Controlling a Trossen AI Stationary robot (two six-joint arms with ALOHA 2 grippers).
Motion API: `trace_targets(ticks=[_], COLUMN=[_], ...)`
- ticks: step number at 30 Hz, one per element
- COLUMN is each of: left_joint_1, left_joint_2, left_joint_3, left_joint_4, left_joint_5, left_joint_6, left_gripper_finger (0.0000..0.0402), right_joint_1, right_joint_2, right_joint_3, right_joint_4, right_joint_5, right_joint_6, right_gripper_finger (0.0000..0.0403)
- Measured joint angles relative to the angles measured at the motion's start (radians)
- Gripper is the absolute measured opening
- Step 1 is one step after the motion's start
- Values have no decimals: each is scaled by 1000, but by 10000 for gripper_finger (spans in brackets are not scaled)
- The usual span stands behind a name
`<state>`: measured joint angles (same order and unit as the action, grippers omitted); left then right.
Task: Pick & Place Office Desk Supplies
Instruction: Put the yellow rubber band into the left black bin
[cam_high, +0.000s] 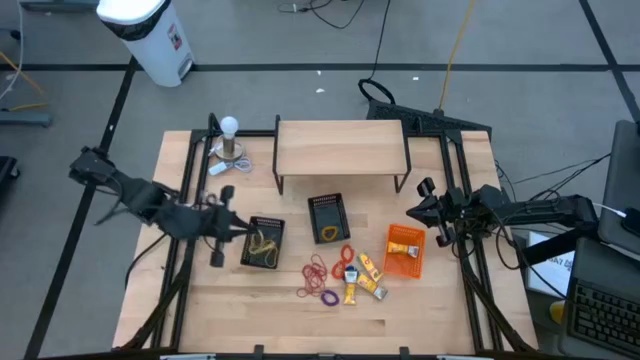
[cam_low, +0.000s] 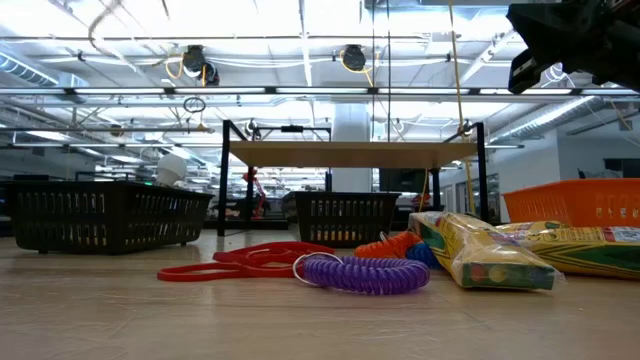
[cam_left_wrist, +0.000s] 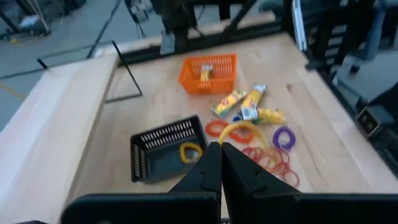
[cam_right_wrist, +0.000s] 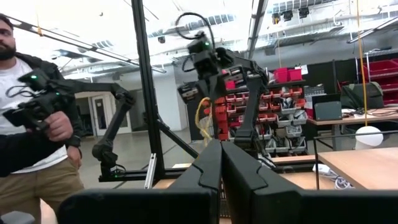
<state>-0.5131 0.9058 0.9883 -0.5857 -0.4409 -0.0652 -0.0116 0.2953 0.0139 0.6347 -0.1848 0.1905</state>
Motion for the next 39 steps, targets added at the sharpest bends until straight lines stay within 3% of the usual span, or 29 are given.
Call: trace_targets(ticks=[5,12,26,32,39], left_joint_1=[37,24,-9,-8,-6], left_joint_2=[-173,-409,-717,-747,-557], left_joint_3=[-187,-448,-687,-685,-564], left_joint_4=[39,263,303,319,350], left_joint_5=[-2,83,18,-30,-60], left_joint_6=[-64,-71,-94,-177,-200], left_gripper_finger=[0,0,0,0,0], right_joint_1=[0,0,0,0,0], right_joint_2=[13,38,53,53,53], right_joint_3=[0,0,0,0,0], right_joint_4=[0,2,3,3,8], right_joint_5=[0,3,3,2,32], right_joint_6=[0,-4,-1,0,-2], right_gripper_finger=[0,0,0,0,0])
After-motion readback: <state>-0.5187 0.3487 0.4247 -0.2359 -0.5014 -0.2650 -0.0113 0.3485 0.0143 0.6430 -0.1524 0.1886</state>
